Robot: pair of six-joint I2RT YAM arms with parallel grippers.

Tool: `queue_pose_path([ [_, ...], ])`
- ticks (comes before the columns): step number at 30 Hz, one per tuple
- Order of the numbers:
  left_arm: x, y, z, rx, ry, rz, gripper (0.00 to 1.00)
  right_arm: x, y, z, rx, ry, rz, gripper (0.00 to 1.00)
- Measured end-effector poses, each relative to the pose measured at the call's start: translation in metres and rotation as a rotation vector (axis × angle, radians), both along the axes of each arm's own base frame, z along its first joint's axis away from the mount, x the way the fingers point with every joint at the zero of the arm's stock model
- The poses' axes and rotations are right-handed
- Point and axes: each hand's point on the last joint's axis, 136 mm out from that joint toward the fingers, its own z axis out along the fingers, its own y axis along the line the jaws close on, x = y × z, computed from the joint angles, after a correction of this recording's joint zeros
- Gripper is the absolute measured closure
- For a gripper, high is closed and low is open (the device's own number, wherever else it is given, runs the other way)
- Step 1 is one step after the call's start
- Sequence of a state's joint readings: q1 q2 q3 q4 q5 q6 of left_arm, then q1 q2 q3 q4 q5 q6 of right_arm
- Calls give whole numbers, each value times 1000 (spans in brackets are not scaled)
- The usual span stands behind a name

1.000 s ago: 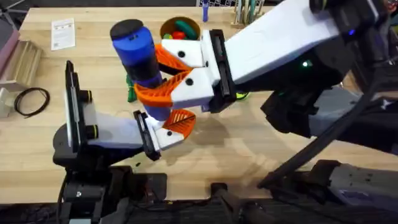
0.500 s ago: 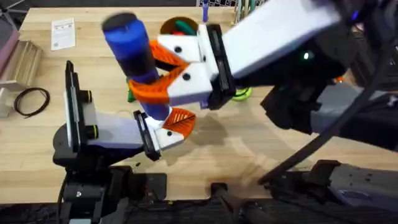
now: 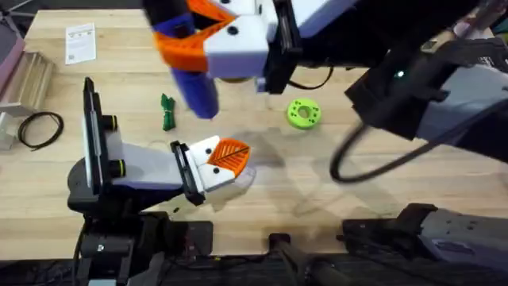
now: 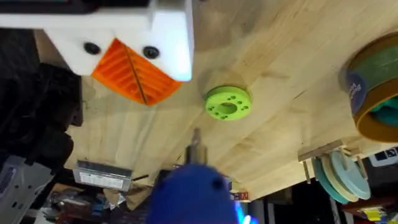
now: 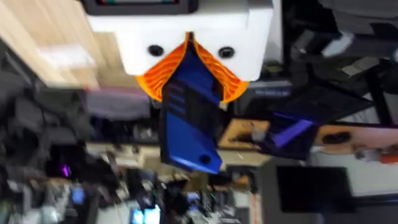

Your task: Pick up the gripper from the table and insert it into the empty holder that is missing its gripper. Then pick up a screw, insert it into the mounting hole, and use the screwdriver to tighten it. Finally, clean up the table by picking up the vegetable and placing it into the bucket.

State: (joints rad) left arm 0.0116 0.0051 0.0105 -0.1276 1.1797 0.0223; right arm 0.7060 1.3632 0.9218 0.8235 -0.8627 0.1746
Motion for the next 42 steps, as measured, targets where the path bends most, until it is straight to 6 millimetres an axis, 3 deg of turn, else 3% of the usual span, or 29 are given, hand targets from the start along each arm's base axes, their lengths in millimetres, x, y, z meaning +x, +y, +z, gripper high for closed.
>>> queue_pose_path([
  [2, 0, 0, 0, 0, 0, 0, 995, 19, -7, -15, -52, 49, -48, 979],
  [5, 0, 0, 0, 0, 0, 0, 995, 62, -32, -51, -177, 177, -179, 979],
  [9, 0, 0, 0, 0, 0, 0, 995, 112, -84, -107, -379, 327, -409, 979],
  [12, 0, 0, 0, 0, 0, 0, 995, 132, -130, -134, -536, 365, -573, 979],
  [20, 0, 0, 0, 0, 0, 0, 995, 146, -236, -171, -938, 190, -823, 979],
  [25, 0, 0, 0, 0, 0, 0, 995, 148, -287, -212, -1223, 85, -811, 979],
  [31, 0, 0, 0, 0, 0, 0, 995, 148, -345, -283, -1567, 133, -735, 979],
  [34, 0, 0, 0, 0, 0, 0, 995, 146, -360, -314, -1658, 177, -675, 979],
  [37, 0, 0, 0, 0, 0, 0, 995, 143, -363, -338, -1703, 206, -613, 979],
  [41, 0, 0, 0, 0, 0, 0, 995, 150, -363, -338, -1710, 172, -622, 979],
  [42, 0, 0, 0, 0, 0, 0, 995, 151, -363, -338, -1709, 172, -627, 931],
])
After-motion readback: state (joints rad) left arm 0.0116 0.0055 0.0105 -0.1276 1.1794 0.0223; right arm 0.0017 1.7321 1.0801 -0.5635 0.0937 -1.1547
